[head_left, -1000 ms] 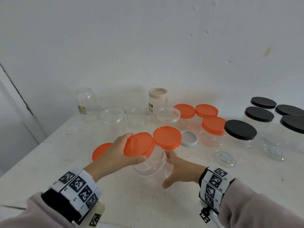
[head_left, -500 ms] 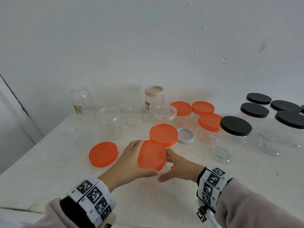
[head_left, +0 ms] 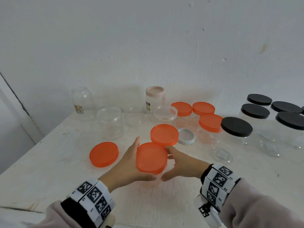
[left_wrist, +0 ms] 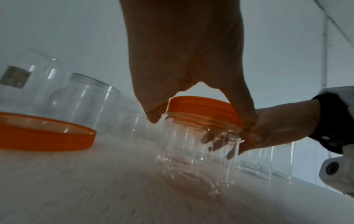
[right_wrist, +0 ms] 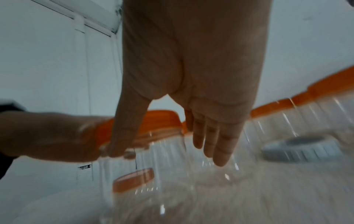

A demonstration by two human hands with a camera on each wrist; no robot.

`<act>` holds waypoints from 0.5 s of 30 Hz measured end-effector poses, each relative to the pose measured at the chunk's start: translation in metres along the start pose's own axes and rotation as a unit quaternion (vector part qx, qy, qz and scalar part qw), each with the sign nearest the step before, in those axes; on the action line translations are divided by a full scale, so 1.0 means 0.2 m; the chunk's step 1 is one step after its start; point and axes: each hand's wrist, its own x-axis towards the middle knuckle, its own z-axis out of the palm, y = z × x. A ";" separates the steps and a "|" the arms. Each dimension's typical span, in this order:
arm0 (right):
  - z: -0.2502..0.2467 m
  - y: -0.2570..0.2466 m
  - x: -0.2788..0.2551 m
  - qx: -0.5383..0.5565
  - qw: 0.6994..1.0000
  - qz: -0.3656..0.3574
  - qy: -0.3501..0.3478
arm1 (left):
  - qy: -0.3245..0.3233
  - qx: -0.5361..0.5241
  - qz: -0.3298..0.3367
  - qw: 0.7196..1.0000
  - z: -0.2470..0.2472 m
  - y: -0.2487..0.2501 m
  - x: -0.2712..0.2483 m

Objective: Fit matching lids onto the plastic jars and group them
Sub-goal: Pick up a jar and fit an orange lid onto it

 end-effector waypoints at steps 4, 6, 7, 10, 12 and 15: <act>-0.07 -0.12 -0.02 -0.113 0.993 -0.017 0.013 | -0.048 -0.063 -0.048 0.996 -0.02 -0.08 0.00; -0.07 -0.19 -0.01 -0.169 0.985 -0.021 0.008 | -0.067 -0.093 -0.063 0.991 -0.02 -0.10 0.01; -0.06 -0.23 0.00 -0.199 0.980 -0.021 0.004 | -0.074 -0.107 -0.065 0.989 -0.02 -0.10 0.02; -0.01 -0.32 0.04 -0.273 0.962 -0.017 -0.014 | -0.097 -0.132 -0.050 0.985 -0.02 -0.11 0.04; 0.01 -0.36 0.07 -0.304 0.952 -0.008 -0.021 | -0.110 -0.127 -0.037 0.985 -0.02 -0.12 0.05; 0.03 -0.38 0.11 -0.336 0.941 0.013 -0.033 | -0.105 -0.124 -0.032 0.986 -0.01 -0.13 0.07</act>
